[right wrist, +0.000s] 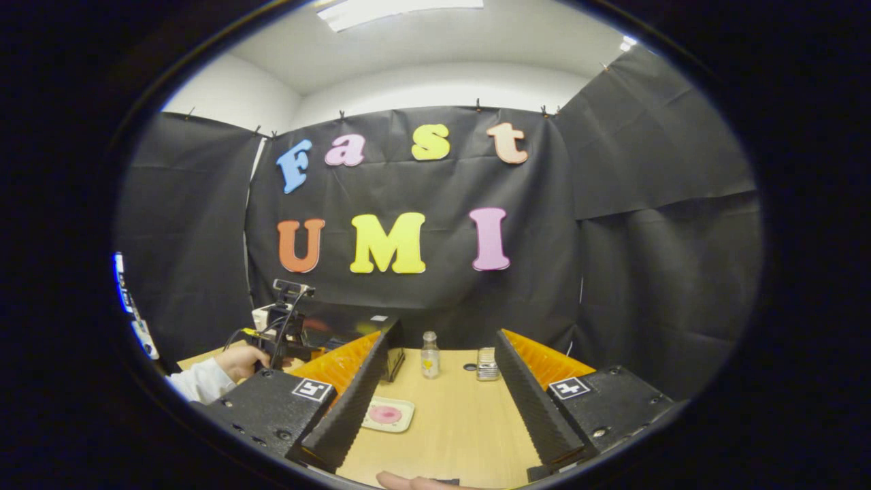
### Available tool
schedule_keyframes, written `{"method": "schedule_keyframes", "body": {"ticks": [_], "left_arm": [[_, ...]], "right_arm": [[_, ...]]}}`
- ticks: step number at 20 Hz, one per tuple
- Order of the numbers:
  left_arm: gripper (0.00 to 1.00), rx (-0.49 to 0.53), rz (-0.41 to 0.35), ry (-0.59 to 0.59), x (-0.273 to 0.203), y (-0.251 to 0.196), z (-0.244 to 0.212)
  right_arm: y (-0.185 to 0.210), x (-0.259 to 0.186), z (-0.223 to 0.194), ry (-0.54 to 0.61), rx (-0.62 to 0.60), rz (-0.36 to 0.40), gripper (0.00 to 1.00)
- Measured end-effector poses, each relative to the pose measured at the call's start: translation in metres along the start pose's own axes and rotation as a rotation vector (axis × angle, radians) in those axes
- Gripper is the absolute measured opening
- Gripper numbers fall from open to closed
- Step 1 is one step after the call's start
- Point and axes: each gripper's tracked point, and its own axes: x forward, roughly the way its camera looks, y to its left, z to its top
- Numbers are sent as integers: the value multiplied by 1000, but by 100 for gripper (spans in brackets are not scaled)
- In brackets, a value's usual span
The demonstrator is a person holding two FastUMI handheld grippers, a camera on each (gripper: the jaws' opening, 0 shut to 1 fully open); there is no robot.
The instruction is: Open the electric oven with the left hand, put the food in, and close the electric oven.
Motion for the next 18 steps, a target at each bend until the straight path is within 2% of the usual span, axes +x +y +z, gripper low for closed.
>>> {"method": "schedule_keyframes", "body": {"ticks": [1, 2, 3, 6, 7, 8, 9, 10, 15, 16, 17, 18], "left_arm": [[96, -2, -2, -6, -3, 1, -5], [96, -10, -3, -14, -5, 1, -11], [96, -20, -3, -14, -9, 2, -19], [97, -73, -15, -1, -16, 4, -44], [96, -87, -23, 3, -17, 2, -52], [96, -94, -33, 9, -18, 0, -59], [96, -91, -40, 9, -19, 0, -64], [97, -78, -44, 1, -20, -1, -67], [96, -72, -55, 2, -20, 0, -81], [96, -77, -61, 12, -20, 0, -87], [96, -82, -66, 21, -20, 0, -92], [96, -78, -71, 22, -20, 1, -96]], "right_arm": [[0, -3, 1, -4, -1, -7, 100], [1, -5, 1, -6, -2, -8, 100], [3, -7, 2, -8, -2, -9, 96], [6, -11, 6, -15, -6, -16, 96], [7, -12, 8, -19, -4, -17, 100], [8, -13, 10, -23, -2, -19, 96], [9, -12, 10, -26, -2, -21, 100], [10, -13, 10, -27, -2, -21, 96], [16, -10, 9, -19, 2, -16, 96], [17, -10, 9, -16, 3, -17, 100], [17, -9, 8, -12, 2, -17, 96], [18, -8, 7, -9, 1, -17, 100]]}}
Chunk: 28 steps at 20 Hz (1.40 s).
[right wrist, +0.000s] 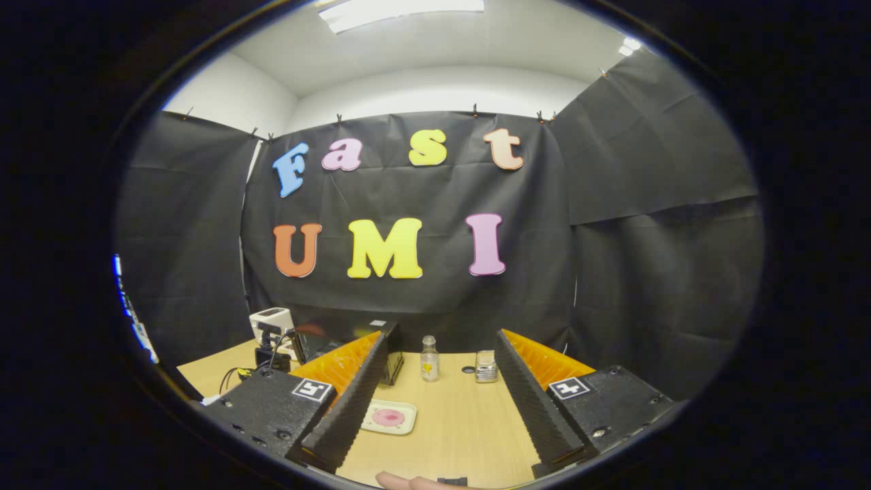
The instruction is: Open the electric oven with the left hand, put the food in, and close the electric oven.
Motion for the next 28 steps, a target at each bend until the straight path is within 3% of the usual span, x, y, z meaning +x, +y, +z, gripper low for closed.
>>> {"method": "schedule_keyframes", "body": {"ticks": [7, 9, 12, 16, 24, 28], "left_arm": [[96, 51, -4, 108, 15, 2, -50], [100, 51, -5, 72, 18, 2, -44], [97, 57, -6, 56, 15, 4, -43], [93, 41, -19, 18, 4, 1, -30], [93, -13, -44, -201, -74, 2, 43], [93, 30, 37, -349, -126, 20, 86]], "right_arm": [[6, 3, 0, 14, -3, 4, 96], [7, 3, -1, 16, -9, 8, 96], [8, 7, -5, 28, -15, 6, 100], [9, 27, -15, 73, -11, 1, 96], [1, 103, -77, 323, -20, -30, 96], [-8, 143, -121, 451, -11, -62, 96]]}}
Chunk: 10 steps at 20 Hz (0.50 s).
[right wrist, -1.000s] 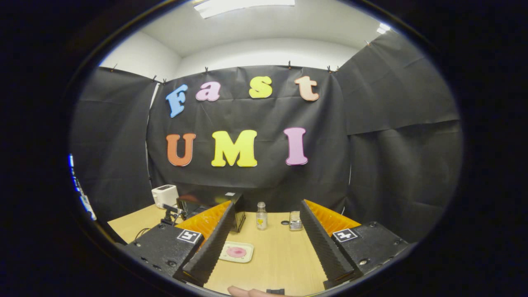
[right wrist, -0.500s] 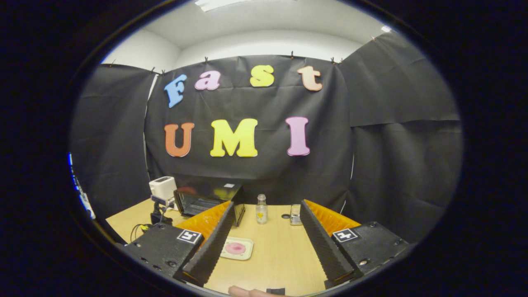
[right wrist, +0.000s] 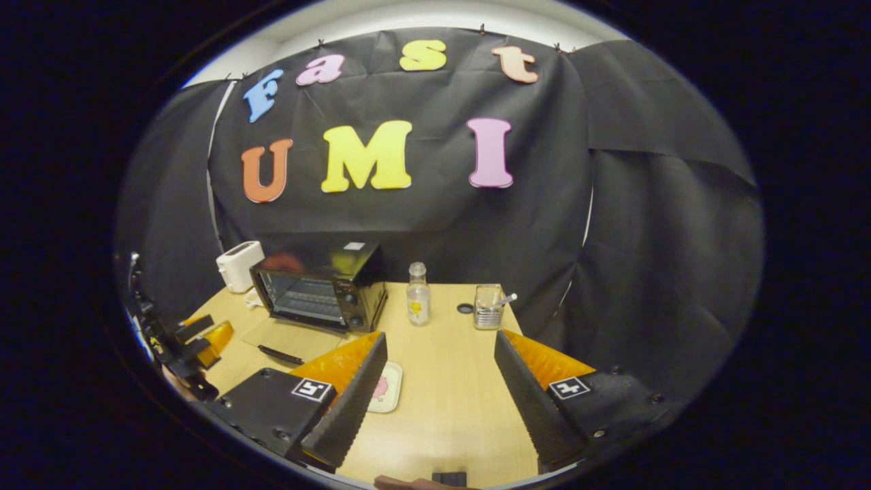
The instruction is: Open the electric oven with the left hand, put the food in, and close the electric oven.
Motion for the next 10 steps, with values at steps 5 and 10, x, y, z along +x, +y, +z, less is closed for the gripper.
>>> {"method": "schedule_keyframes", "body": {"ticks": [5, 10], "left_arm": [[94, 20, 77, -122, -50, 9, 51], [94, 22, 18, -161, -94, -6, 64]], "right_arm": [[2, 75, -50, 229, 27, 2, 96], [18, 132, -109, 440, 98, 31, 96]]}}
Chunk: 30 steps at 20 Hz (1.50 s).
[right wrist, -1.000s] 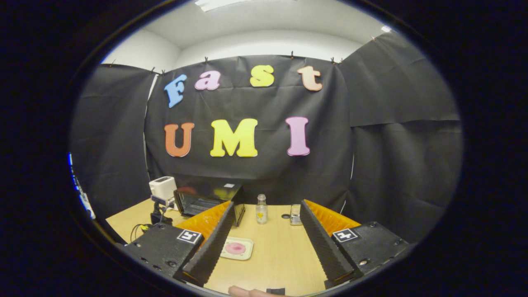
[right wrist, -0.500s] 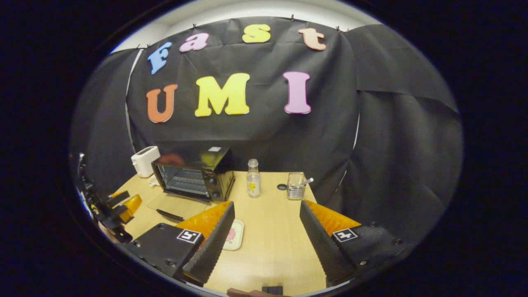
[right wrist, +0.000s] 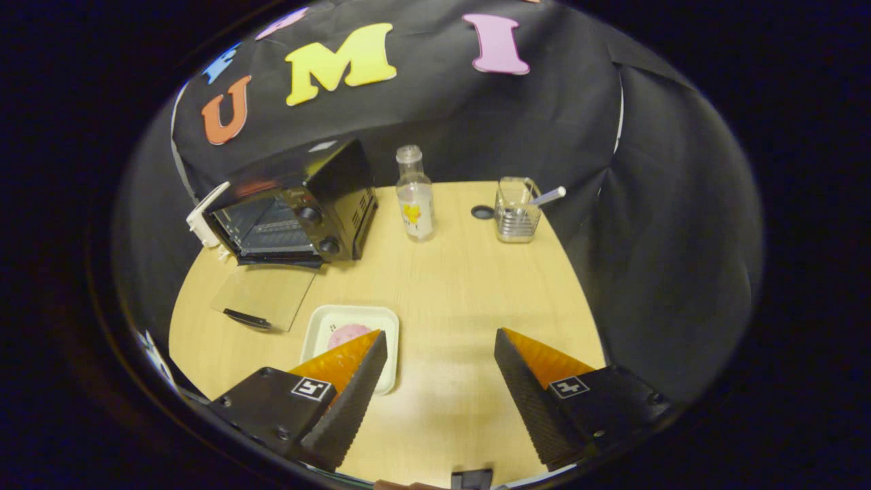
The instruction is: Open the electric oven with the left hand, put the food in, and close the electric oven.
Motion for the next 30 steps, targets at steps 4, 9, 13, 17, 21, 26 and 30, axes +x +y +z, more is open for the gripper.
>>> {"method": "schedule_keyframes", "body": {"ticks": [4, 9, 13, 17, 21, 26, 30], "left_arm": [[94, 15, -5, -28, -23, -3, 4], [94, 38, -24, -27, -31, -1, 3], [94, 37, -16, 9, -29, 6, -8], [94, 47, -14, 21, -28, 10, -13], [94, 67, 0, 20, -33, 14, -12], [94, 59, 16, 28, -36, 23, -12], [94, 46, 11, 32, -37, 26, -13]], "right_arm": [[18, 46, -28, 177, 79, 88, 87], [31, 82, -47, 284, 126, 135, 75], [39, 97, -55, 339, 130, 168, 57], [56, 105, -67, 405, 126, 239, 46], [51, 118, -76, 449, 172, 282, 5], [53, 105, -75, 469, 295, 387, 4], [49, 98, -82, 453, 398, 438, 4]]}}
